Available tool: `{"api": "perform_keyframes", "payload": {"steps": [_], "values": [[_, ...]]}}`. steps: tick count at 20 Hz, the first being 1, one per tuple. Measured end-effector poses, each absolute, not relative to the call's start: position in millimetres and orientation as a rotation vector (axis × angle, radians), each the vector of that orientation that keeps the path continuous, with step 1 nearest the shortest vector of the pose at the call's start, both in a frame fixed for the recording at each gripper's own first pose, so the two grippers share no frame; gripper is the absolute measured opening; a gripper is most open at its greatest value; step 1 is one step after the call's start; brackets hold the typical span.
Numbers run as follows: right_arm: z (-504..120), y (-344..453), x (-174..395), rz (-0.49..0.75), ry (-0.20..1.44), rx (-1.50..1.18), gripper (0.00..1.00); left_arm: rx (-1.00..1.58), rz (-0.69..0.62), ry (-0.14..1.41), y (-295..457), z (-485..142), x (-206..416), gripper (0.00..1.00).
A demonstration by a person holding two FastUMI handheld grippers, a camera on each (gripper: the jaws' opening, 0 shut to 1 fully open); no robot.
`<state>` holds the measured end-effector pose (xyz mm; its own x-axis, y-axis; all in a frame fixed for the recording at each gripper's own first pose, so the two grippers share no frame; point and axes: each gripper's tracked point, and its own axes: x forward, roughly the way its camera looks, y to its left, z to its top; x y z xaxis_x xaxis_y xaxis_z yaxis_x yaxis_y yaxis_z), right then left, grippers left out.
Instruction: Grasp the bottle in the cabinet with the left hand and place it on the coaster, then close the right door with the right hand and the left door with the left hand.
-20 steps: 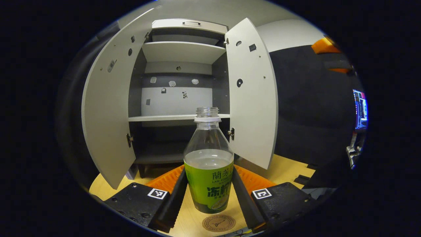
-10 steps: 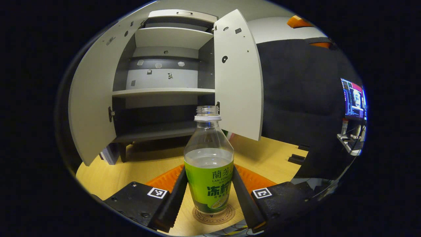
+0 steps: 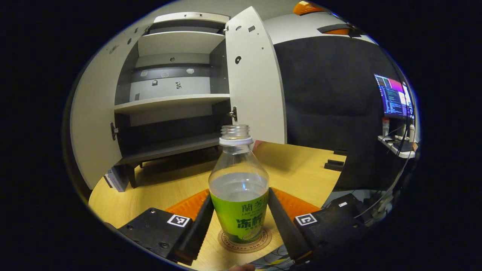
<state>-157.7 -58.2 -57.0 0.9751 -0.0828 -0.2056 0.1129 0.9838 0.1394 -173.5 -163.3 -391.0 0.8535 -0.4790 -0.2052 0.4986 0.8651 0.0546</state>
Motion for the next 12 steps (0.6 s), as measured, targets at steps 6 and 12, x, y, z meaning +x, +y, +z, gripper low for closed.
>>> {"api": "perform_keyframes", "payload": {"steps": [6, 12], "values": [[-75, -48, -148, -0.08, 0.229, 0.121, 0.98, 0.135, -0.547, 0.185, -164, -368, -174, 0.9], [-83, -52, -125, -0.052, 0.223, 0.066, 0.98, 0.071, -0.536, 0.176, -164, -320, -172, 0.89]]}}
